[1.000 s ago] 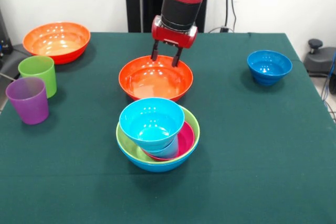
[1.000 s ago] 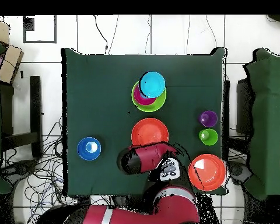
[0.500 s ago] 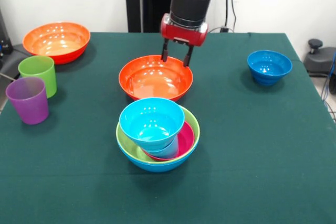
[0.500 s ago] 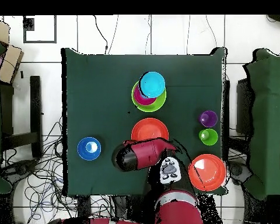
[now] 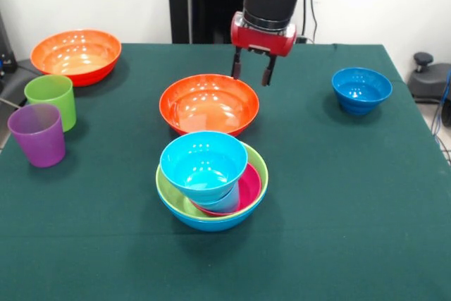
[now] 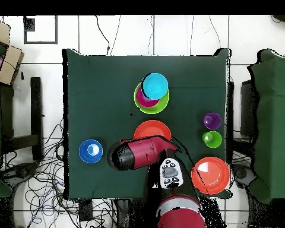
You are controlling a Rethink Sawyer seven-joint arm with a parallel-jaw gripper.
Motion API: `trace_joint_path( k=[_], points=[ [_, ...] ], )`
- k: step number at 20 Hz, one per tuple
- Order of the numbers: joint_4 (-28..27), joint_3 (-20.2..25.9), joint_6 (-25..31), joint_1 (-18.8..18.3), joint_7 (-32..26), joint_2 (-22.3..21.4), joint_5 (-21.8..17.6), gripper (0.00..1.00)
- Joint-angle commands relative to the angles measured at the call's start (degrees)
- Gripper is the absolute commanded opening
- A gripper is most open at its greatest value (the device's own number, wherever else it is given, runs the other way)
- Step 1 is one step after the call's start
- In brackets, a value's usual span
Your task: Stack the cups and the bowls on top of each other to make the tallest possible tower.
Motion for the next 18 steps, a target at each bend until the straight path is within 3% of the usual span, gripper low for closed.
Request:
trace_joint_path(
  k=[1, 9, 15, 18],
  points=[
    [-1.87, 6.88, 5.32, -1.08, -2.45, 1.57, 1.30, 1.00],
    [-1.55, 5.91, -0.08, -0.89, -0.73, 5.17, -1.44, 1.00],
    [-6.29, 1.44, -7.01, 3.08, 3.61, 12.23, -3.54, 1.00],
    [-7.25, 0.87, -9.26, 3.19, 3.26, 14.11, -3.71, 1.00]
  ],
)
